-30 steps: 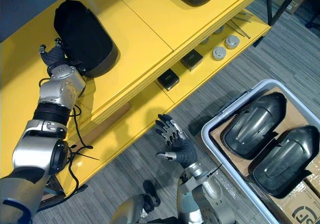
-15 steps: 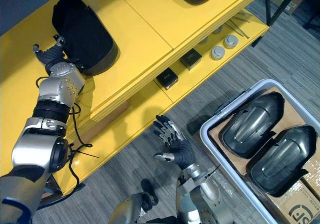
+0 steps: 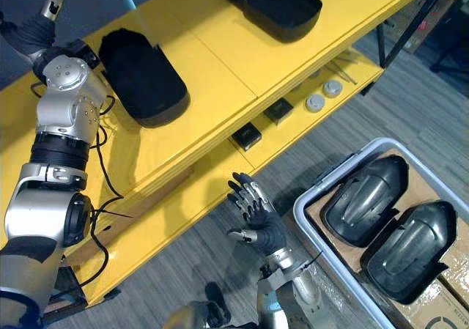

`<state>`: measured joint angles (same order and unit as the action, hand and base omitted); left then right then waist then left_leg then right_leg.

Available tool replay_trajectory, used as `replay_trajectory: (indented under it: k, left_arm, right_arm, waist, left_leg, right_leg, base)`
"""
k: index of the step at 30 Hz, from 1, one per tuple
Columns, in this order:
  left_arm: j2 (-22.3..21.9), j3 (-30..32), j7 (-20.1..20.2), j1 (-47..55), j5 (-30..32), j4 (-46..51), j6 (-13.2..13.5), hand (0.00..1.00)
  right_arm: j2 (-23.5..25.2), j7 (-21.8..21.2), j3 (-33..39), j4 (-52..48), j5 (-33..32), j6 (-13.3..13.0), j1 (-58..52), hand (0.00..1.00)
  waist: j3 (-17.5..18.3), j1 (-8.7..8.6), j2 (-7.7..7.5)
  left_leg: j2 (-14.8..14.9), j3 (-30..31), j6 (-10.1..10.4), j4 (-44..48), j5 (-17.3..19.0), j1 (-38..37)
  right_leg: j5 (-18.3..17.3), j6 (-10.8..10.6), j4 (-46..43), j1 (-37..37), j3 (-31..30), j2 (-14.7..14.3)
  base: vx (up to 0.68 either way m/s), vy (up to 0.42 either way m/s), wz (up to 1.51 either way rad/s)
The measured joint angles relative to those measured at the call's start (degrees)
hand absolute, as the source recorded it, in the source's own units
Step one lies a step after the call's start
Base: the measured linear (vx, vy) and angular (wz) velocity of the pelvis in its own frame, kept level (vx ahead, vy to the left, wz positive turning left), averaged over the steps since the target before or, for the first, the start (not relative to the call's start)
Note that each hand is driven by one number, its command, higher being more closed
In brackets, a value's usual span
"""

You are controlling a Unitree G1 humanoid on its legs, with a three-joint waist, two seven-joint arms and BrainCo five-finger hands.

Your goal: Walk over and take plastic housings, then place them on the shelf

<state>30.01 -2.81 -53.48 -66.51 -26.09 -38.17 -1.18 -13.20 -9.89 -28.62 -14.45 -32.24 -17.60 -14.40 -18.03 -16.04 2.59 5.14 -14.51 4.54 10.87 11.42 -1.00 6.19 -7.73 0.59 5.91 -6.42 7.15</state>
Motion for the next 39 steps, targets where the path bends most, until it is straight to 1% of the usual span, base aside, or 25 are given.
replay_trajectory:
  k: [1, 2, 5, 6, 7, 8, 10, 11, 12, 13, 14, 16, 17, 18, 20, 22, 25, 28, 30, 32, 35, 36, 37, 38, 39]
  left_arm:
    - [0.0, -0.1, 0.5, 0.1, 0.2, 0.0, 0.3, 0.0]
    - [0.0, -0.1, 2.3, 0.1, 0.1, 0.0, 1.7, 0.0]
    - [0.5, -0.3, 8.9, 1.2, -1.1, 2.4, 6.6, 0.0]
    - [1.6, -0.4, 11.9, 3.2, -1.8, 6.5, 9.0, 0.0]
    - [2.3, 0.1, 15.5, 6.6, -3.8, 14.8, 11.5, 0.0]
    - [2.6, 0.3, 16.1, 7.6, -4.1, 17.0, 11.9, 0.0]
    - [3.2, 5.1, 21.3, 20.5, -7.2, 35.9, 13.7, 0.0]
    - [2.8, 6.8, 22.5, 25.1, -7.9, 40.8, 13.7, 0.0]
    - [0.6, 10.7, 24.8, 35.7, -8.8, 49.5, 13.6, 0.0]
    - [-3.6, 13.6, 26.1, 46.4, -8.8, 56.1, 14.1, 0.0]
    - [-6.3, 14.4, 26.9, 51.3, -8.8, 58.3, 14.5, 0.0]
    - [-15.7, 15.6, 31.4, 68.9, -7.5, 63.4, 15.8, 0.0]
    - [-17.6, 15.6, 32.5, 73.0, -7.2, 64.3, 16.2, 0.0]
    - [-21.1, 15.2, 35.6, 79.3, -7.2, 65.7, 17.5, 0.0]
    - [-24.5, 14.1, 38.7, 86.0, -6.4, 68.8, 19.2, 0.0]
    - [-26.0, 12.2, 41.3, 90.1, -2.8, 70.9, 21.0, 0.0]
    - [-26.1, 9.2, 45.8, 91.2, -2.3, 71.4, 24.3, 0.0]
    - [-26.0, 7.2, 49.3, 90.4, -2.2, 71.5, 27.8, 0.0]
    - [-25.9, 5.2, 51.0, 88.3, -2.3, 71.5, 29.5, 0.0]
    - [-25.6, 3.4, 51.6, 86.3, -2.4, 71.5, 30.1, 0.0]
    - [-23.2, 0.6, 50.0, 83.0, -2.8, 69.8, 30.2, 0.0]
    - [-22.3, -0.1, 48.2, 81.9, -2.7, 68.3, 30.3, 0.0]
    - [-21.9, -0.3, 45.6, 81.0, -2.4, 66.7, 30.4, 0.0]
    - [-21.9, -0.1, 44.1, 80.9, -1.9, 66.1, 30.7, 0.0]
    - [-21.9, 0.6, 40.7, 81.0, 0.1, 66.0, 31.4, 0.0]
  right_arm:
    - [0.0, 0.1, -0.4, 0.2, 0.1, 0.0, 0.0, 0.0]
    - [0.1, 0.2, -0.7, 0.4, 1.4, 0.0, 0.1, 0.0]
    - [0.3, 1.3, -0.5, 0.5, 3.1, 0.0, 1.2, 0.0]
    - [0.3, 1.8, 0.0, 0.6, 3.9, 0.0, 1.8, 0.0]
    - [0.5, 2.8, 1.4, 0.7, 4.1, -0.1, 2.0, 0.0]
    - [0.5, 2.9, 1.7, 0.8, 4.2, -0.1, 2.0, 0.0]
    - [0.6, 5.3, 5.8, 1.5, 8.7, -0.1, 2.3, 0.0]
    - [0.6, 6.1, 7.0, 1.6, 9.6, -0.1, 2.2, 0.0]
    - [0.6, 7.7, 9.8, 1.6, 11.6, -0.3, 1.9, 0.0]
    - [0.6, 9.2, 13.5, 1.6, 13.2, -1.0, 1.5, 0.0]
    - [0.6, 9.9, 15.5, 1.6, 13.6, -1.4, 1.3, 0.0]
    - [1.6, 11.8, 23.3, 1.5, 15.0, -2.4, 0.4, 0.0]
    - [2.0, 12.2, 24.9, 1.2, 15.1, -2.4, 0.2, 0.0]
    - [2.9, 12.8, 27.8, 0.3, 15.0, -2.6, -0.4, 0.0]
    - [3.9, 14.1, 30.2, -1.9, 15.0, -3.0, -1.1, 0.0]
    - [4.6, 15.5, 31.4, -3.6, 14.9, -4.3, -1.8, 0.0]
    - [4.8, 19.0, 32.1, -4.7, 14.9, -6.6, -3.6, 0.0]
    - [5.1, 23.0, 32.0, -4.6, 15.0, -7.3, -5.6, 0.0]
    - [5.2, 25.0, 31.9, -4.5, 15.3, -7.4, -6.0, 0.0]
    - [5.3, 25.9, 31.5, -3.8, 17.4, -7.4, -5.7, 0.0]
    - [5.1, 25.8, 29.9, -3.3, 19.7, -6.0, -5.5, 0.0]
    - [4.8, 25.2, 29.3, -3.3, 19.5, -5.6, -5.4, 0.0]
    - [4.3, 24.2, 29.1, -3.3, 19.3, -5.4, -5.0, 0.0]
    - [3.9, 23.5, 29.0, -3.3, 18.6, -5.2, -4.7, 0.0]
    - [2.7, 21.9, 28.8, -3.2, 16.9, -5.1, -3.0, 0.0]
  waist:
    - [0.8, 0.17, 0.02]
    - [2.6, 0.73, 0.07]
    - [4.0, 1.88, -0.09]
    - [5.1, 2.15, -0.02]
    - [6.1, 2.95, 0.18]
    - [6.4, 3.15, 0.24]
    - [8.2, 4.5, 0.99]
    - [8.3, 4.66, 1.24]
    - [9.4, 5.4, 1.74]
    - [10.3, 6.76, 1.95]
    - [10.8, 7.47, 1.97]
    - [11.9, 10.91, 0.34]
    - [12.2, 11.77, -0.26]
    - [12.9, 12.81, -1.48]
    - [12.9, 13.83, -2.58]
    - [12.8, 14.07, -2.86]
    - [12.8, 13.71, -2.58]
    - [13.0, 13.51, -2.26]
    - [13.1, 13.46, -2.18]
    - [13.3, 13.47, -2.02]
    - [13.0, 12.96, -2.19]
    - [12.6, 12.07, -2.26]
    - [12.3, 11.95, -2.21]
    - [11.9, 12.04, -2.21]
    - [10.2, 12.19, -1.74]
  left_leg:
    - [0.0, 0.0, 0.1, -0.4, 0.0, -0.2]
    - [0.0, 0.0, 0.1, -0.6, -0.1, -0.3]
    - [0.1, 0.2, 0.1, -1.0, -0.1, -2.0]
    - [0.1, 0.6, 0.1, -1.0, -0.1, -1.9]
    - [0.1, 1.5, 0.2, -1.5, -0.1, -2.0]
    - [0.1, 1.6, 0.2, -1.6, -0.1, -2.1]
    - [0.1, 2.3, 0.4, -2.5, -0.3, -2.8]
    - [0.1, 2.8, 0.4, -2.6, -0.3, -3.2]
    - [0.2, 3.4, 0.4, -2.7, -0.3, -3.5]
    - [0.1, 4.1, 0.4, -2.8, -0.3, -4.0]
    - [0.1, 4.8, 0.4, -2.8, -0.3, -4.0]
    - [-0.5, 6.5, 0.3, -3.6, -1.0, -3.8]
    - [-0.6, 7.1, 0.3, -3.8, -1.3, -3.6]
    - [-1.0, 8.2, 0.4, -4.2, -1.7, -2.9]
    - [-1.3, 9.2, 0.3, -4.6, -2.2, -2.8]
    - [-1.5, 9.4, 0.3, -4.7, -2.2, -2.8]
    - [-1.7, 9.2, 0.3, -5.6, -2.4, -2.8]
    - [-1.5, 8.9, 0.6, -6.5, -3.0, -2.4]
    - [-1.2, 8.3, 1.0, -6.4, -3.2, -1.9]
    - [-0.6, 6.8, 0.9, -6.2, -3.3, -2.2]
    - [1.0, 2.1, 1.8, -4.6, -1.6, -2.8]
    - [1.9, 1.1, 1.8, -1.5, 0.4, -2.7]
    - [2.4, 2.2, 0.1, 3.7, 2.9, -1.5]
    - [2.4, 3.6, -1.3, 6.7, 3.9, -0.6]
    - [1.6, 8.6, -3.6, 13.1, 5.8, 1.1]
  right_leg:
    - [0.1, 0.0, 0.4, -0.2, 0.1, 0.0]
    - [0.4, 0.1, 1.3, -0.6, 0.2, 0.0]
    - [0.8, 0.2, 3.1, -3.2, 0.8, 0.1]
    - [0.9, 0.2, 3.5, -3.6, 1.3, 0.1]
    - [1.2, 0.2, 3.9, -4.1, 2.0, -0.2]
    - [1.2, 0.2, 3.9, -4.1, 2.1, -0.2]
    - [1.2, 0.2, 3.9, -4.9, 3.5, 0.0]
    - [1.2, 0.2, 3.9, -5.6, 4.2, 0.0]
    - [1.2, 0.1, 3.9, -6.4, 5.7, 0.0]
    - [1.1, 0.1, 4.0, -7.1, 7.1, -0.2]
    - [1.1, 0.1, 4.0, -7.3, 7.9, -0.1]
    - [1.1, 0.2, 4.0, -8.0, 10.2, 0.4]
    - [1.0, 0.2, 4.0, -8.0, 10.9, 0.5]
    - [0.5, 0.4, 4.0, -8.0, 11.9, 1.0]
    - [0.3, 0.3, 4.0, -8.4, 13.1, 1.3]
    - [-0.5, 0.4, 4.0, -9.0, 13.7, 1.6]
    - [-0.7, 0.2, 4.0, -8.7, 14.0, 1.9]
    - [-0.6, 0.1, 4.0, -7.7, 14.0, 1.8]
    - [-0.4, 0.1, 4.0, -6.8, 13.7, 1.5]
    - [0.2, 0.0, 4.0, -5.8, 12.1, 0.9]
    - [1.5, 0.9, 3.8, -3.7, 6.9, -1.4]
    - [1.7, 1.1, 3.7, -3.5, 4.4, -2.5]
    - [1.8, 1.2, 3.5, -2.7, 0.9, -3.6]
    - [2.1, 1.3, 3.2, -2.0, -1.2, -4.1]
    - [2.1, 1.4, 2.8, -1.5, -5.6, -5.0]
  base:
    - [0.05, 0.003, 0.02]
    - [0.04, 0.0, 0.0]
    - [0.02, 0.0, 0.05]
    - [0.0, -0.026, 0.2]
    - [-0.01, -0.034, 0.18]
    - [-0.01, -0.027, 0.16]
    - [0.0, -0.009, 0.14]
    - [-0.01, -0.013, 0.25]
    - [-0.01, -0.023, 0.26]
    - [-0.02, -0.03, 0.32]
    - [-0.01, -0.024, 0.42]
    - [-0.06, -0.007, 0.48]
    - [-0.08, -0.013, 0.48]
    - [-0.08, -0.02, 0.41]
    - [-0.1, -0.024, 0.33]
    - [-0.11, -0.014, 0.1]
    - [-0.07, 0.002, -0.01]
    - [-0.01, -0.009, -0.03]
    - [0.03, -0.014, -0.08]
    - [0.07, -0.018, -0.43]
    - [0.07, -0.016, -0.93]
    - [0.04, 0.001, -1.2]
    - [0.03, -0.001, -1.38]
    - [0.01, 0.016, -1.77]
    - [0.0, 0.014, -1.56]
